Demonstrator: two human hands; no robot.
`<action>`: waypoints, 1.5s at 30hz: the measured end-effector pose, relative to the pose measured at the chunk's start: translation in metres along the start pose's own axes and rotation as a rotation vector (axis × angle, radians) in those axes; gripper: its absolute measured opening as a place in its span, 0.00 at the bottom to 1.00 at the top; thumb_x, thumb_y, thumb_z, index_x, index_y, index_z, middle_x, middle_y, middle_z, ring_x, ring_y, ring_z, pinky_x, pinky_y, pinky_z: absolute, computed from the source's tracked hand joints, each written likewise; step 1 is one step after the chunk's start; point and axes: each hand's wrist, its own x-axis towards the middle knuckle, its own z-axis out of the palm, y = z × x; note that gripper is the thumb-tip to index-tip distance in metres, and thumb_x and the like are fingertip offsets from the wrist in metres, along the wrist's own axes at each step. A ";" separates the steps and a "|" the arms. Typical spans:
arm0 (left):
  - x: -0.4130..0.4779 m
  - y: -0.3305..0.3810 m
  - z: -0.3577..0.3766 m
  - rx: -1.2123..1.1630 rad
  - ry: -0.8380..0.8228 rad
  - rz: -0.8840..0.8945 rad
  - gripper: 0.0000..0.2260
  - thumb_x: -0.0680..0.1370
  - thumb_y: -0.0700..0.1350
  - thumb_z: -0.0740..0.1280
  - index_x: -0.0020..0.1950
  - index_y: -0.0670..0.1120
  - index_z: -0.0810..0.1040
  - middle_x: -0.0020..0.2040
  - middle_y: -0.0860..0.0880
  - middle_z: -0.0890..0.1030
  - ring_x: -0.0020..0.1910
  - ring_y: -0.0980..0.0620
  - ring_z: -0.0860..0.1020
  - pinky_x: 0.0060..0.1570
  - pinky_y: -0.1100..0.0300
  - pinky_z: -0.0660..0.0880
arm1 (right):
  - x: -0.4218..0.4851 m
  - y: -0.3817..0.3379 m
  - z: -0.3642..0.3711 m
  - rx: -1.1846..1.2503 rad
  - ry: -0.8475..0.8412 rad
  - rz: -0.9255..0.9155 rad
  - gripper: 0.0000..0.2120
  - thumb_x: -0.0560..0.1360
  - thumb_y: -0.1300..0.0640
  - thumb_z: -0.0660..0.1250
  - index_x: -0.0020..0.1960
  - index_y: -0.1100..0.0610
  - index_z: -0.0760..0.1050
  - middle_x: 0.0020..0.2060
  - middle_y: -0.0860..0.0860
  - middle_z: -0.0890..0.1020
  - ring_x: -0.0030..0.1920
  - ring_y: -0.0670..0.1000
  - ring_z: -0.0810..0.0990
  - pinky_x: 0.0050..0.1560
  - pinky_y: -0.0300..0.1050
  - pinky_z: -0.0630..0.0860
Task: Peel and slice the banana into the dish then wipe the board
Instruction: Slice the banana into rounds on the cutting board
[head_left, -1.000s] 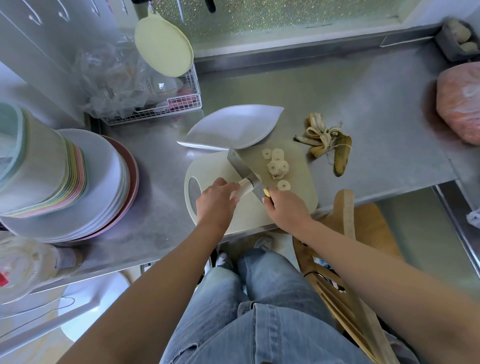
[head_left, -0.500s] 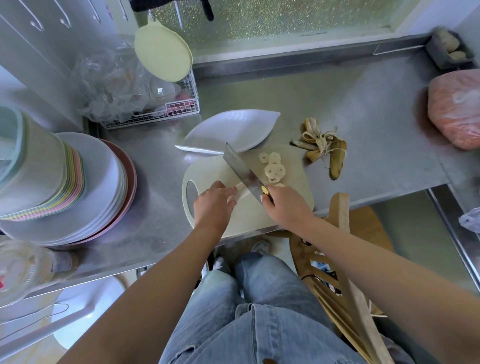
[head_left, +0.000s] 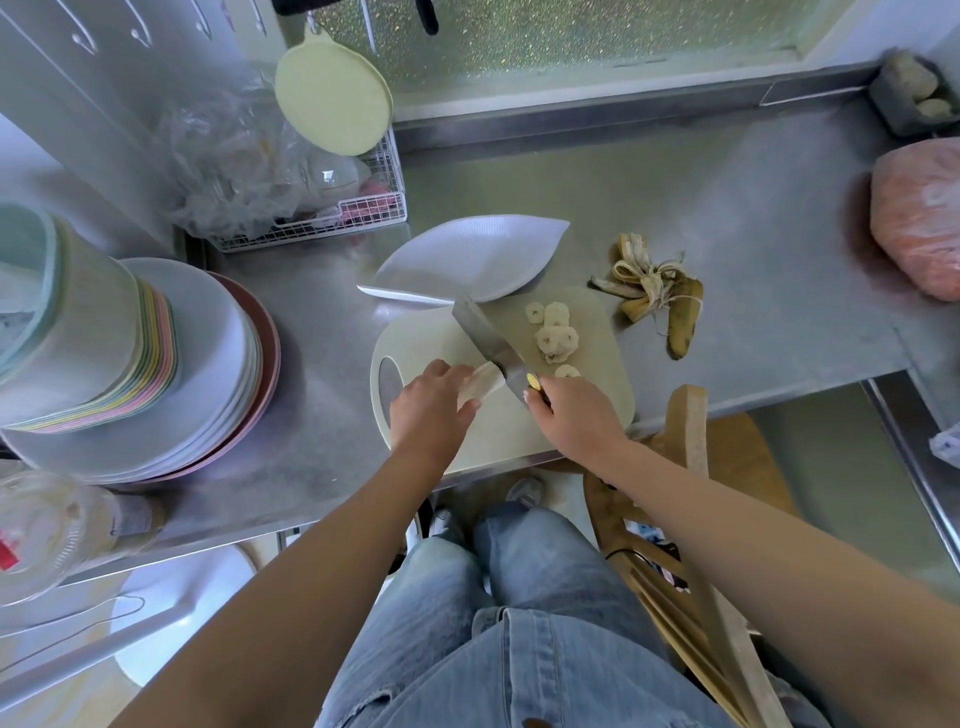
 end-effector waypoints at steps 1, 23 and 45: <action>-0.001 -0.001 0.001 0.010 0.008 0.008 0.17 0.77 0.52 0.66 0.66 0.54 0.74 0.59 0.52 0.77 0.52 0.48 0.78 0.49 0.55 0.75 | 0.001 0.000 -0.004 0.012 0.025 -0.009 0.17 0.80 0.54 0.58 0.33 0.53 0.61 0.24 0.46 0.64 0.26 0.47 0.64 0.27 0.42 0.56; 0.000 0.000 0.002 0.020 0.042 -0.042 0.11 0.78 0.50 0.67 0.60 0.53 0.80 0.56 0.53 0.78 0.49 0.48 0.79 0.44 0.60 0.69 | -0.002 -0.006 0.008 -0.072 -0.086 0.014 0.11 0.81 0.52 0.54 0.42 0.55 0.64 0.33 0.50 0.71 0.34 0.52 0.70 0.35 0.44 0.63; 0.001 0.001 0.002 0.000 0.040 -0.046 0.10 0.77 0.49 0.68 0.58 0.52 0.81 0.54 0.52 0.79 0.48 0.47 0.79 0.44 0.59 0.71 | 0.000 -0.001 -0.005 0.025 -0.065 -0.001 0.20 0.80 0.54 0.57 0.31 0.51 0.56 0.25 0.48 0.65 0.27 0.50 0.65 0.31 0.46 0.60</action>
